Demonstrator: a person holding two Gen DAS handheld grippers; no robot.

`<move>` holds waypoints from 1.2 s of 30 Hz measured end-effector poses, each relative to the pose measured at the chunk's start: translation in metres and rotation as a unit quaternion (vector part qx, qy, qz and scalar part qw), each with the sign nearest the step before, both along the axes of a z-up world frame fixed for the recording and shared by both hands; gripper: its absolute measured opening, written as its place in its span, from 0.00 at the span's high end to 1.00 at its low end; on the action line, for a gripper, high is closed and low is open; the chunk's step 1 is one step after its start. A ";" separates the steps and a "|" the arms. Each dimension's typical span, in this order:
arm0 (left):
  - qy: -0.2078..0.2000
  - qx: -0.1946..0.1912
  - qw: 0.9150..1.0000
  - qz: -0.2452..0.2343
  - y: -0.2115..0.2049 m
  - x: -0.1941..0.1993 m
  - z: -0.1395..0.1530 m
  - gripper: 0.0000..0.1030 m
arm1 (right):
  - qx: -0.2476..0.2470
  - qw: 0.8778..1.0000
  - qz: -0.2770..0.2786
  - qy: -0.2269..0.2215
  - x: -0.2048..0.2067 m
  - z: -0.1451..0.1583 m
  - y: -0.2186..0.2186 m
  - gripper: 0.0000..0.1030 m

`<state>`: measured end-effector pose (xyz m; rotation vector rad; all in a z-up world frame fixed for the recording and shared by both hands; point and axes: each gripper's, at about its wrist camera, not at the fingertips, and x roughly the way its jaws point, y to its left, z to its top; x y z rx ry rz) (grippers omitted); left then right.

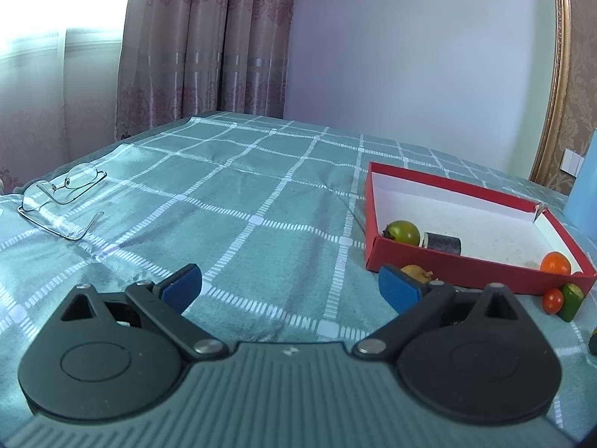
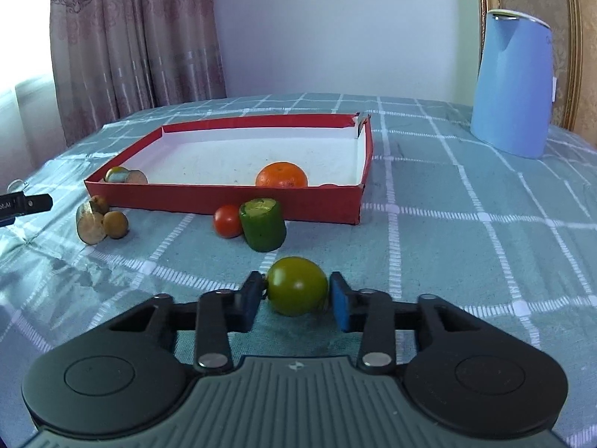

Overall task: Organize fruits
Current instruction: 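Grasp the second green tomato with the right gripper, then carry the green tomato over the tray and open the right gripper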

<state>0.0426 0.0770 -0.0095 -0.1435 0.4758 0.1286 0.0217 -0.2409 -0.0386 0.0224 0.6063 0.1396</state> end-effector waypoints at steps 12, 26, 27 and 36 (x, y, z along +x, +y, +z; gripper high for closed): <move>0.000 0.011 1.000 0.003 -0.002 -0.001 0.000 0.02 | 0.015 0.999 -0.019 -0.038 -0.011 0.005 -0.007 0.66; 0.002 0.015 1.000 0.002 -0.003 0.000 0.000 0.02 | 0.016 0.999 -0.022 -0.046 -0.006 0.010 -0.006 0.66; 0.002 0.015 1.000 0.001 -0.002 0.000 0.000 0.02 | 0.014 0.999 -0.021 -0.047 -0.004 0.013 -0.005 0.66; 0.001 0.008 1.000 -0.004 -0.001 0.000 0.000 0.02 | 0.004 0.996 -0.014 -0.090 0.025 0.057 0.005 0.66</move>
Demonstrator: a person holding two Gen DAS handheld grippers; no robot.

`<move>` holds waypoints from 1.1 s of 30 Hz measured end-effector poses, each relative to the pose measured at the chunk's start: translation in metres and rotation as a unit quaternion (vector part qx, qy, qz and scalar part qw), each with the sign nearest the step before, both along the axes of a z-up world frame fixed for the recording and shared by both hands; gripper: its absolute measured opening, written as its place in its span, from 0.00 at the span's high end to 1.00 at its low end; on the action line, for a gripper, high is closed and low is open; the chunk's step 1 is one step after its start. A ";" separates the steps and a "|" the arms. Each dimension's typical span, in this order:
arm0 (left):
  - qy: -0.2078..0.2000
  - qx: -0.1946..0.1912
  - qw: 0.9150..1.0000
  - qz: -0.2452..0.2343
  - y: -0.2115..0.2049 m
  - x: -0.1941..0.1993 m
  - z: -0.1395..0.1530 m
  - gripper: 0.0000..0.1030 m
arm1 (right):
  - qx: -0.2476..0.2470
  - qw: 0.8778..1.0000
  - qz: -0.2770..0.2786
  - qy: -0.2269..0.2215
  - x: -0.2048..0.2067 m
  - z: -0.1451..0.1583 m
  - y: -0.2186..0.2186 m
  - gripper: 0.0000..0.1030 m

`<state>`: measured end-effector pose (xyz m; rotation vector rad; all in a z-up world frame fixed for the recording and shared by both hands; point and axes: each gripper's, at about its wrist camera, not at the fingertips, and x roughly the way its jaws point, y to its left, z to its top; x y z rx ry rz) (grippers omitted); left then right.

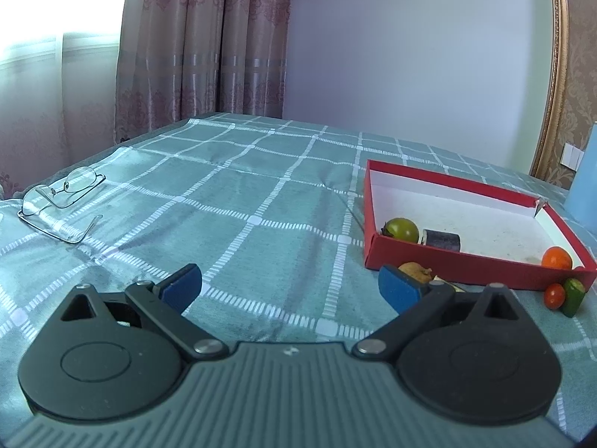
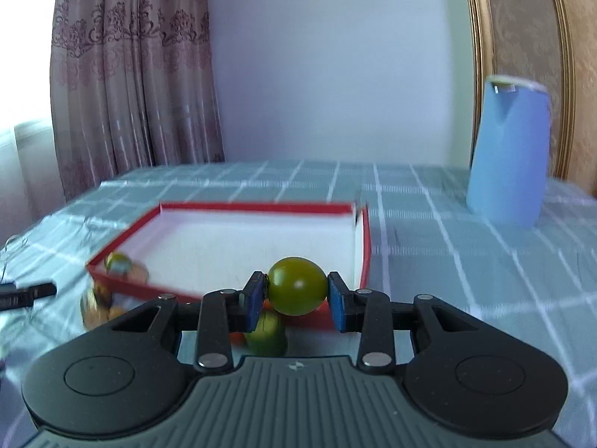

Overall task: Organize fruits
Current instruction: 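Carry the green tomato over the tray and open the right gripper, then move the left gripper to the second dark cylinder and grasp it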

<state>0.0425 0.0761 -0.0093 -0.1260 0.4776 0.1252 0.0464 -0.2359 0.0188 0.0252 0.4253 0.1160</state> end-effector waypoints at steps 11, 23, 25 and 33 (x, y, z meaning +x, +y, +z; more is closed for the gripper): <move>0.000 -0.004 1.000 -0.002 0.001 0.000 -0.001 0.02 | 0.015 0.999 -0.037 0.021 0.063 -0.003 -0.014 0.66; 0.001 -0.004 1.000 -0.005 0.000 0.001 -0.001 0.02 | 0.020 0.997 -0.047 0.052 0.086 -0.026 -0.023 0.63; 0.001 -0.004 1.000 -0.003 -0.001 0.001 -0.001 0.02 | 0.015 0.997 -0.052 0.046 0.083 -0.024 -0.022 0.60; 0.006 -0.002 1.000 -0.006 -0.001 0.001 -0.001 0.02 | 0.046 0.997 -0.060 0.014 0.030 -0.016 -0.038 0.43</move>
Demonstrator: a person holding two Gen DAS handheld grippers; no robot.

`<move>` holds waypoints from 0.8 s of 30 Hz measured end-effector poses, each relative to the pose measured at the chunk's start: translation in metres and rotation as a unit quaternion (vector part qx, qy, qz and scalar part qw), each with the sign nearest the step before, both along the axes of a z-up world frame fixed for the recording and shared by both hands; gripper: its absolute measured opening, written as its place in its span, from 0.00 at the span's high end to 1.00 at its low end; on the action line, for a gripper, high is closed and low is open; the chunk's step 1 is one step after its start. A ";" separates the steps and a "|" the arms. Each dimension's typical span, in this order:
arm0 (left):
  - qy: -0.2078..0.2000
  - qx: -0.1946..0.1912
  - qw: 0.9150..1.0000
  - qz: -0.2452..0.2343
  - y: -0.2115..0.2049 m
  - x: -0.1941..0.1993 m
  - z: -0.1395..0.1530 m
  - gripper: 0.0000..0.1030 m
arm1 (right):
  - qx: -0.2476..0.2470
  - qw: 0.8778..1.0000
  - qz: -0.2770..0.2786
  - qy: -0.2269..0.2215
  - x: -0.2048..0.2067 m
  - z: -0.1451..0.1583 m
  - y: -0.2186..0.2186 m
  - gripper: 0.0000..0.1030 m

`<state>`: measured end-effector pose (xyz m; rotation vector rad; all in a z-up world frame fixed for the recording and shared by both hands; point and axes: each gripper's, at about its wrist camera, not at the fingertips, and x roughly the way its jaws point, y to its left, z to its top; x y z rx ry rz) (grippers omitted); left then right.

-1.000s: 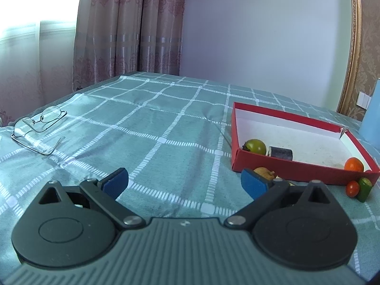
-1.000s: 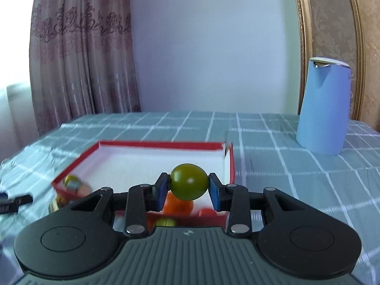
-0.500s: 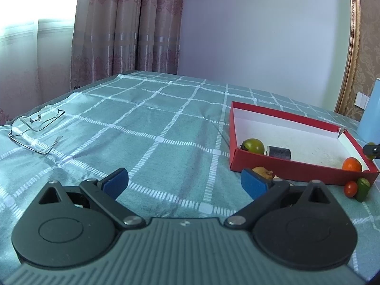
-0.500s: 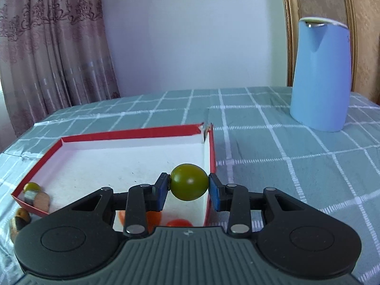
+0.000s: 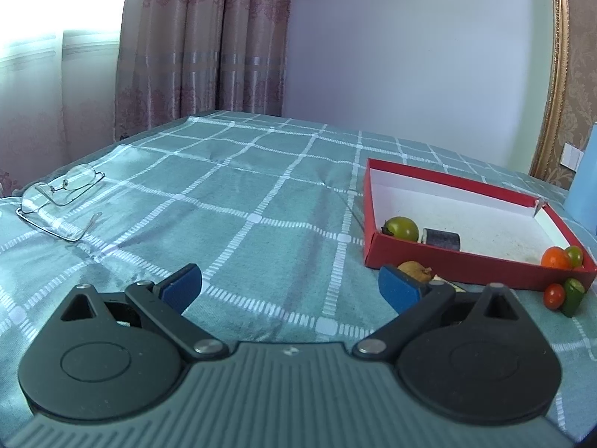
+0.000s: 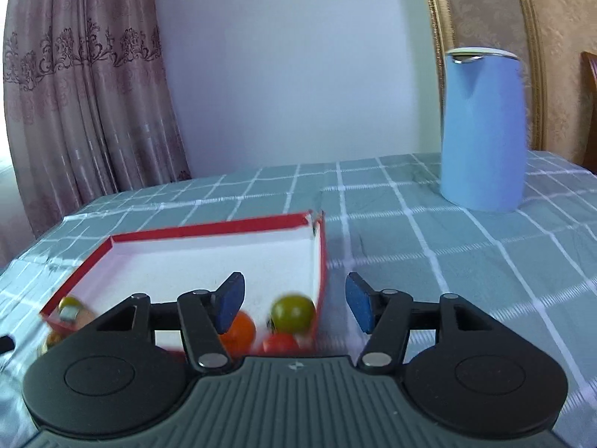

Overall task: Organize fruits
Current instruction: 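Move the left gripper to the second dark cylinder and grasp it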

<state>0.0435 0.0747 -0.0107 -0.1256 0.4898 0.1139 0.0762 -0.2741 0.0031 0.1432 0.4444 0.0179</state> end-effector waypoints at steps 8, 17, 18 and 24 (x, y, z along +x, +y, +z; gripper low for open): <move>-0.020 0.066 0.994 -0.085 -0.027 -0.009 0.005 0.02 | 0.035 0.999 0.010 0.029 -0.044 -0.029 -0.017 0.42; -0.021 0.139 0.972 -0.189 -0.065 -0.010 0.006 0.07 | 0.099 0.994 0.007 0.039 -0.044 -0.042 -0.029 0.42; -0.019 0.151 0.968 -0.198 -0.070 -0.008 0.005 0.09 | 0.105 0.994 0.005 0.036 -0.044 -0.042 -0.030 0.42; 0.003 0.172 0.959 -0.225 -0.083 0.005 -0.005 0.20 | 0.128 0.991 -0.001 0.028 -0.048 -0.044 -0.037 0.42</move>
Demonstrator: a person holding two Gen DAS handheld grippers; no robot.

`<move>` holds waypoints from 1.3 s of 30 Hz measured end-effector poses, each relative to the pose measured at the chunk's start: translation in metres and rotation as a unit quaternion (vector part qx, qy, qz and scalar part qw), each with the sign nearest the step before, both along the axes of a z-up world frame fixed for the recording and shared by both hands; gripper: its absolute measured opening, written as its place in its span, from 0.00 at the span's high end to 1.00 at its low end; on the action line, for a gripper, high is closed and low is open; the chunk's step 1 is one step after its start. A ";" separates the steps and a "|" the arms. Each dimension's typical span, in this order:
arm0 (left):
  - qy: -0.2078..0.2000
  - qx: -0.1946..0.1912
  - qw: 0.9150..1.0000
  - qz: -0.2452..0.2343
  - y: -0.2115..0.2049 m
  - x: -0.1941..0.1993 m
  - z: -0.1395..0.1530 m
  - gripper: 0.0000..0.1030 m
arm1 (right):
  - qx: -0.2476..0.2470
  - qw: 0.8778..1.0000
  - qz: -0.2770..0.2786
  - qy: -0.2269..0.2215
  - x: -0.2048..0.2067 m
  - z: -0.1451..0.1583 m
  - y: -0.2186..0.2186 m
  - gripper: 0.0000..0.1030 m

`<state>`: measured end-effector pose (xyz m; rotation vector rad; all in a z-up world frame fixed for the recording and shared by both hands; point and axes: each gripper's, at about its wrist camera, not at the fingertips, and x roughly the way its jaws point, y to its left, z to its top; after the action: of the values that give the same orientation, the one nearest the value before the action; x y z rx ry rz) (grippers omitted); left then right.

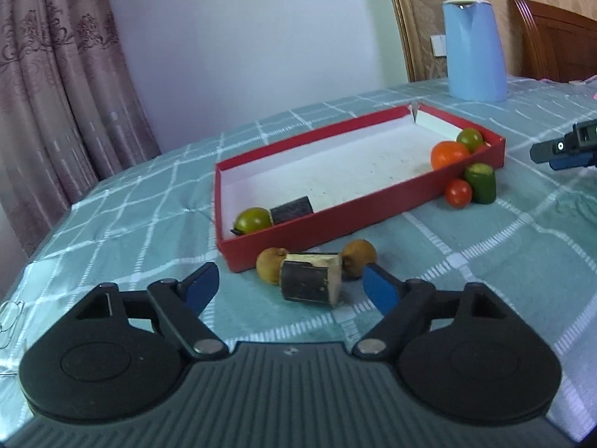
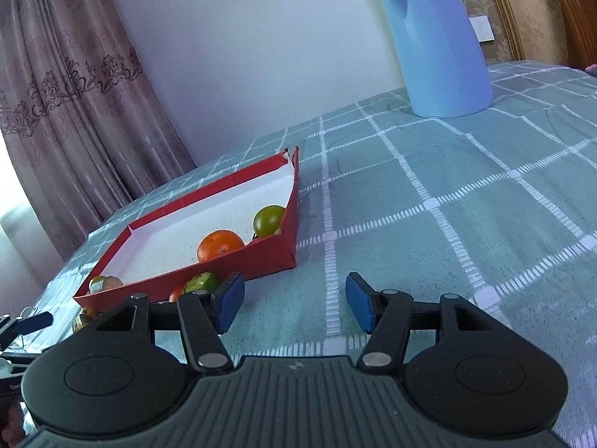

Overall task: Organize fruits
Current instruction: 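Move the left gripper to the second dark cylinder and grasp it, then carry the dark cylinder into the tray and open the left gripper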

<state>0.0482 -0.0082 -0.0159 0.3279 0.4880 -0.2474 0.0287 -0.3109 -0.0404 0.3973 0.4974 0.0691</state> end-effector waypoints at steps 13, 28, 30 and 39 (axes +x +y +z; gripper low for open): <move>0.048 -0.026 0.998 -0.017 0.005 0.013 -0.007 0.68 | 0.002 1.000 0.001 0.000 0.000 -0.001 0.000 0.42; 0.011 -0.053 0.999 -0.004 0.008 -0.011 0.018 0.71 | 0.007 1.000 -0.002 -0.002 0.000 -0.002 0.000 0.42; 0.001 -0.062 0.998 0.001 0.007 -0.012 0.026 0.71 | 0.008 1.000 -0.002 -0.003 0.000 -0.002 0.000 0.42; -0.003 -0.079 0.996 0.037 -0.010 0.006 0.031 0.71 | 0.014 1.000 -0.001 -0.011 -0.002 -0.001 -0.003 0.42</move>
<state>0.0538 -0.0187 0.0150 0.1565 0.4704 -0.2107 0.0262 -0.3138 -0.0414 0.4233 0.4746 0.0777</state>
